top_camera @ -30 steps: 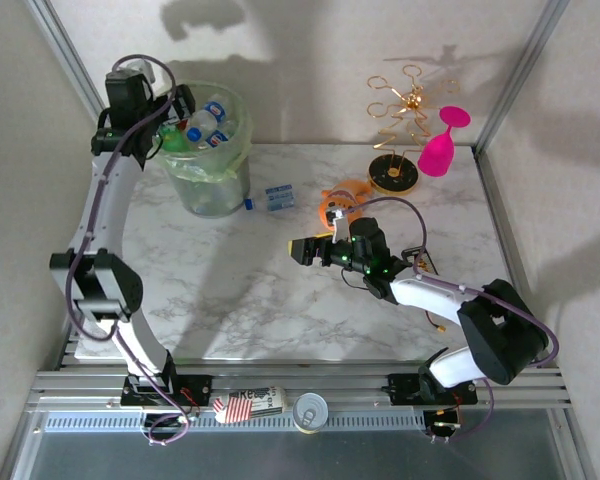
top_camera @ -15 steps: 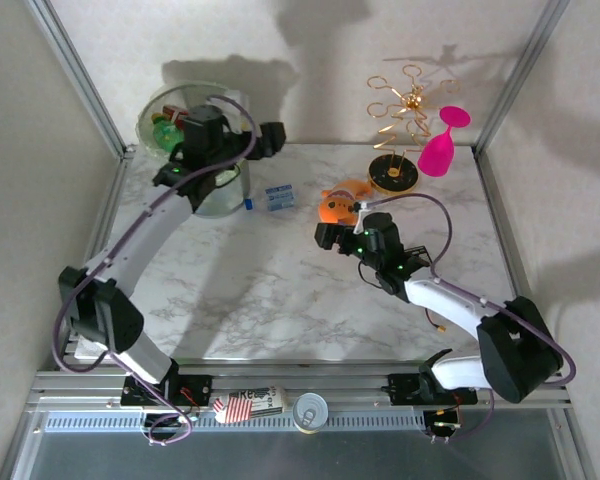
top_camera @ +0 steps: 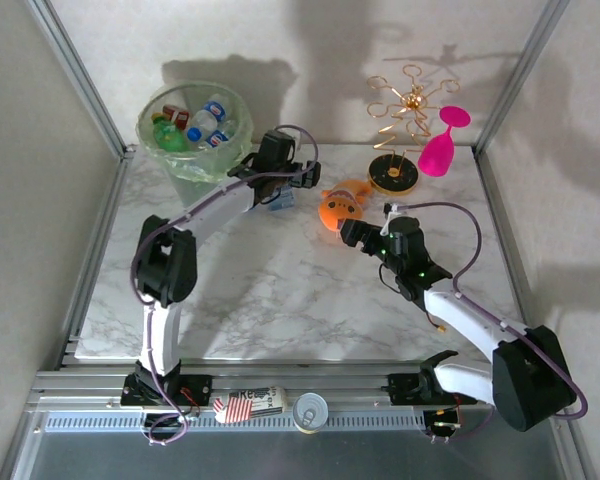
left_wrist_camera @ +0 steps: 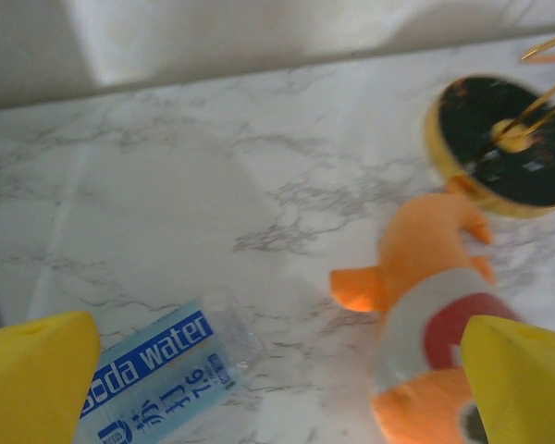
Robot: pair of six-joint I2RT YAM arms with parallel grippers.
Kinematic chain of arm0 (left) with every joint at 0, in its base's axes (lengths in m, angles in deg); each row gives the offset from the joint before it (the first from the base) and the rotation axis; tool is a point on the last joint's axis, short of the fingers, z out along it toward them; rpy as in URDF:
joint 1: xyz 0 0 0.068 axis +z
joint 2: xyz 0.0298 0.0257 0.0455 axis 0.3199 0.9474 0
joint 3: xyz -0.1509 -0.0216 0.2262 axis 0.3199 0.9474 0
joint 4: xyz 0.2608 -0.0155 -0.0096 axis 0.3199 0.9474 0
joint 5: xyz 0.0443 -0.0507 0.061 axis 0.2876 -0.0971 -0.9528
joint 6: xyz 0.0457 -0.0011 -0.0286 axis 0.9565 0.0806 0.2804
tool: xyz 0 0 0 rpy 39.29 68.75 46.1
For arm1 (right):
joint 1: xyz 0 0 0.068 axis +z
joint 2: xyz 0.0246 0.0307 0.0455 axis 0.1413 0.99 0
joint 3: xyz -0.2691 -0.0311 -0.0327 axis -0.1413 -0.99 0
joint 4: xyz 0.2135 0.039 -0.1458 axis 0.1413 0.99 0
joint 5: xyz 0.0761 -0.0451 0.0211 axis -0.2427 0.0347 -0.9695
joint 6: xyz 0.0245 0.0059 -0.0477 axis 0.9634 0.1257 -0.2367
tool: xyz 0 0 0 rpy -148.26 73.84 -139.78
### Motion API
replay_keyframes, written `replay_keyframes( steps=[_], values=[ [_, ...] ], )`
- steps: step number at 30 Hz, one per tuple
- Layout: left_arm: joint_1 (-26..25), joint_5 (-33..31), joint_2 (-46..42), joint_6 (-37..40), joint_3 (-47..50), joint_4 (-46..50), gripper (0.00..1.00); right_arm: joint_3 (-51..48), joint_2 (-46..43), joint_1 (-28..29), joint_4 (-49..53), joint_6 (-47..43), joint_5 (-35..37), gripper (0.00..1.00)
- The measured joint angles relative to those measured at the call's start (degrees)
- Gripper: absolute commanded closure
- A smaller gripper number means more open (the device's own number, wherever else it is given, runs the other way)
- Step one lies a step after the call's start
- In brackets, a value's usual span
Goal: Put the plastic bottles in the bin
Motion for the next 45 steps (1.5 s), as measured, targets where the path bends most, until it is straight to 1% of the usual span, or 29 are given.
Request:
replay_keyframes(
  steps=[4, 8, 10, 17, 21, 27, 33, 36, 39, 45],
  values=[
    [0.17, -2.51, 7.04, 0.20, -3.63, 2.36, 0.01, -0.07, -0.44, -0.52, 0.61, 0.26, -0.02, 0.01],
    [0.50, -3.17, 12.57, 0.02, -6.84, 5.20, 0.00, -0.33, -1.60, -0.85, 0.68, 0.35, 0.00, 0.01],
    [0.81, -3.72, 13.99, -0.04, -7.78, 5.31, 0.00, -0.57, -2.14, -0.96, 0.68, 0.42, -0.02, 0.01],
    [2.62, -1.88, 14.16, -3.19, -8.76, 7.93, 0.00, -1.09, -2.36, -1.11, 0.83, 0.42, -0.04, 0.01],
    [2.89, -0.20, 12.55, -5.25, -6.19, 6.69, 0.00, -1.64, -2.40, -1.11, 0.81, 0.46, -0.04, 0.01],
    [2.45, 3.72, 5.51, -10.27, 3.72, 5.44, 0.00, -1.84, -2.29, -1.22, 0.68, 0.70, -0.22, 0.01],
    [0.87, 5.57, -0.07, -14.71, 12.61, 4.20, 0.00, -1.84, -1.05, -1.22, -0.04, 0.94, -0.74, 0.01],
    [-0.42, 5.20, -1.66, -15.69, 15.67, 4.20, 0.00, -1.86, -0.76, -1.22, -0.63, 1.33, -1.38, 0.01],
    [-1.44, 3.37, -1.92, -15.76, 16.94, 4.17, 0.01, -1.86, -0.66, -1.22, -1.18, 1.73, -1.75, 0.01],
    [-1.86, 0.02, -1.88, -15.08, 17.18, 4.20, 0.11, -1.86, -0.66, -1.22, -1.20, 1.79, -1.77, 0.01]
  ],
)
